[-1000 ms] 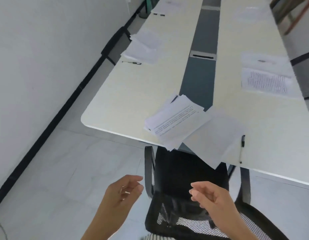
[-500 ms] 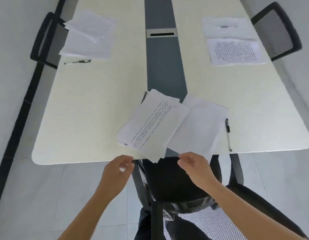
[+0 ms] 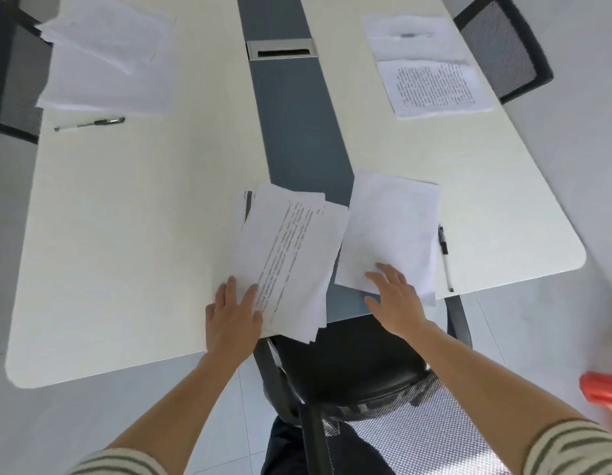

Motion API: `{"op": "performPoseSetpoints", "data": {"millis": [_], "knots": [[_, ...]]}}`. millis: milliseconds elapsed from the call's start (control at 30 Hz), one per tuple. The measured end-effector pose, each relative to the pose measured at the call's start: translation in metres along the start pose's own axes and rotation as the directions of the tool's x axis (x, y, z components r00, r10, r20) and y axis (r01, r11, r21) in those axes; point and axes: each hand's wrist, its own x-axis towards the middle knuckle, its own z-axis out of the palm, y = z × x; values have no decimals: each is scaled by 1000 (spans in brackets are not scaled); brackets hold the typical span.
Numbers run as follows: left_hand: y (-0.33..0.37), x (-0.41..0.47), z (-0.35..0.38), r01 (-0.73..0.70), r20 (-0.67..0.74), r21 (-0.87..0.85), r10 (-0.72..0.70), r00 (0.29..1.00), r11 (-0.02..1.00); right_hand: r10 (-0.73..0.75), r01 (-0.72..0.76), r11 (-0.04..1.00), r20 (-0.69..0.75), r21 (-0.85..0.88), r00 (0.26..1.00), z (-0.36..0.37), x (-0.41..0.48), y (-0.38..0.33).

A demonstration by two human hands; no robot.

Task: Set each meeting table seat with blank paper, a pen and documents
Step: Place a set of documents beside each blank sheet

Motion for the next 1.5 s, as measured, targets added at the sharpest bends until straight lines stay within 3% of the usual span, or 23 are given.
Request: {"op": "performPoseSetpoints", "data": {"millis": [100, 200, 267, 333, 400, 467, 600, 667, 767, 867, 933, 1033, 1133, 1300, 1367, 1500], "knots": [[0, -18, 8, 38, 1, 9, -38, 999, 999, 21, -20, 1000, -46, 23, 999, -10, 1, -4], [-2, -28, 14, 58, -12, 13, -58, 998, 998, 87, -45, 945, -117, 324, 989, -10, 0, -45], [-3, -32, 17, 60, -9, 21, -60, 998, 998, 213, -186, 770, 29, 610, 977, -8, 4, -80], [-7, -36, 21, 48, -8, 15, -47, 999, 999, 266, -348, 494, 243, 797, 933, -9, 12, -105], [-11, -41, 24, 30, -28, 5, -30, 999, 1000, 228, -475, 299, 422, 827, 877, -12, 23, -117], [-13, -47, 23, 5, -19, -12, -5, 1000, 1000, 185, -525, 245, 492, 815, 850, -10, 30, -121], [-18, -52, 11, 31, 61, -152, -22, 998, 988, 142, -424, 346, 400, 837, 905, -16, 36, -131], [-19, -44, -8, 117, 58, -414, -102, 993, 903, 70, -290, 434, 289, 853, 955, -33, 28, -138], [-28, -22, -63, 139, -26, -829, -287, 958, 541, -116, -23, 498, 93, 867, 989, -73, 3, -146], [-37, -12, -136, -48, -108, -975, -277, 955, 218, -247, 201, 440, -97, 875, 964, -111, -21, -144], [-37, -15, -172, -143, -163, -984, -218, 962, 103, -290, 280, 396, -170, 875, 942, -129, -31, -142], [-29, -23, -189, -206, -227, -972, -212, 951, 116, -300, 293, 399, -179, 869, 937, -131, -27, -131], [-20, -23, -169, -116, -154, -978, -223, 963, 175, -268, 226, 444, -112, 867, 957, -114, -17, -116], [-7, -22, -123, 45, -23, -921, -168, 985, 387, -275, 206, 557, -55, 804, 960, -77, -6, -102], [-7, -21, -122, 39, -45, -920, -204, 978, 391, -230, 199, 566, -78, 800, 970, -75, -4, -102], [-14, -18, -132, 26, -53, -956, -257, 965, 293, -90, 160, 558, -132, 815, 987, -79, 0, -103]]}}
